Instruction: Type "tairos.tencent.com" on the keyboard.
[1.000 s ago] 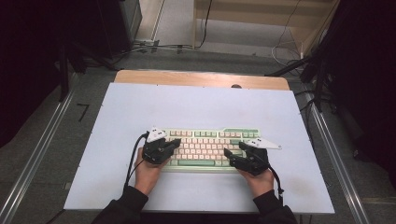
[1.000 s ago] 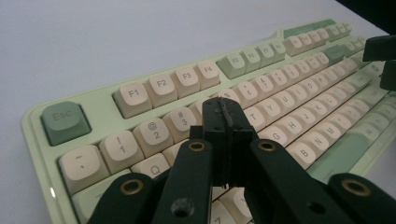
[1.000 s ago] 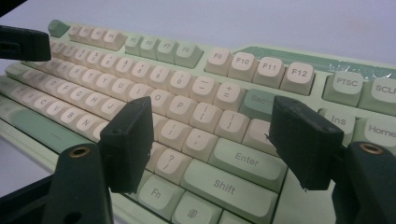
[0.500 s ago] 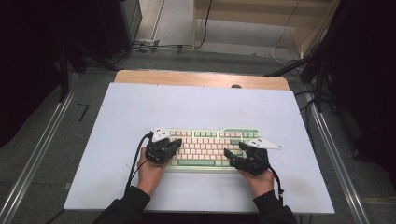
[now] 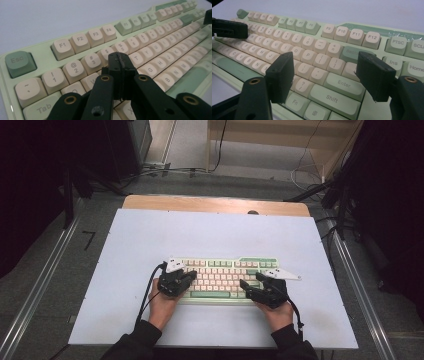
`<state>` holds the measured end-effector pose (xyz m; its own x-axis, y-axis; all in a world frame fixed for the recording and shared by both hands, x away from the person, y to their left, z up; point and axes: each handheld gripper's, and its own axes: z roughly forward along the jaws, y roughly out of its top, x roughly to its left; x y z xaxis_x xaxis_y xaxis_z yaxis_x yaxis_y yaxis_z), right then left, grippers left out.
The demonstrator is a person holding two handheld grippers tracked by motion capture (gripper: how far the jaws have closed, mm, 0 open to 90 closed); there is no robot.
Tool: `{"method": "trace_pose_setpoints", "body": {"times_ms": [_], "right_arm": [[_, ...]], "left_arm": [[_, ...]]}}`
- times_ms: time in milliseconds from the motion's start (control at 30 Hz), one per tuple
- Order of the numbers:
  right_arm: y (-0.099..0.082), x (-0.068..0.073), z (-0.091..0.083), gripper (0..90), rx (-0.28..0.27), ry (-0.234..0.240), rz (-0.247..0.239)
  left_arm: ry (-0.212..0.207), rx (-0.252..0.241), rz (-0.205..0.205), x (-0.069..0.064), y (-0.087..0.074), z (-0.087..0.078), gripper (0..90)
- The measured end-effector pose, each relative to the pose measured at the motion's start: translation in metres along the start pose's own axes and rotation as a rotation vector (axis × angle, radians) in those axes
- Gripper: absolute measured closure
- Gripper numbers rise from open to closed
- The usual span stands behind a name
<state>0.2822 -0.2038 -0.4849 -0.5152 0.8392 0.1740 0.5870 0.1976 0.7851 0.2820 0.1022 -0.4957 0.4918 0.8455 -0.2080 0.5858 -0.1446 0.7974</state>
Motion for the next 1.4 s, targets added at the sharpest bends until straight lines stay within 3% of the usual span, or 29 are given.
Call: {"method": "trace_pose_setpoints", "body": {"times_ms": [100,200,300,633,833,1033,1400], "right_arm": [[0.000,-0.001,-0.001,29.3,-0.005,-0.001,-0.001],[0.000,-0.001,-0.001,29.4,-0.004,-0.002,0.002],[0.001,0.000,-0.001,32.3,-0.007,0.000,-0.004],[0.003,0.010,0.004,65.6,-0.022,0.042,-0.066],[0.007,0.018,0.013,87.5,-0.010,0.113,-0.092],[0.011,0.032,0.024,87.7,0.013,0.165,-0.136],[0.011,0.052,0.037,87.7,0.054,0.210,-0.200]], "left_arm": [[-0.027,-0.036,-0.006,-0.002,0.001,-0.005,70.8],[0.011,-0.071,-0.021,-0.003,0.001,-0.011,47.3],[0.050,-0.100,-0.021,-0.003,0.001,-0.017,36.7],[0.107,-0.107,-0.047,0.004,-0.006,-0.027,33.0],[0.134,-0.111,-0.068,0.009,-0.012,-0.035,33.2],[0.160,-0.113,-0.089,0.013,-0.018,-0.043,33.2],[0.187,-0.118,-0.111,0.018,-0.025,-0.053,33.2]]}}
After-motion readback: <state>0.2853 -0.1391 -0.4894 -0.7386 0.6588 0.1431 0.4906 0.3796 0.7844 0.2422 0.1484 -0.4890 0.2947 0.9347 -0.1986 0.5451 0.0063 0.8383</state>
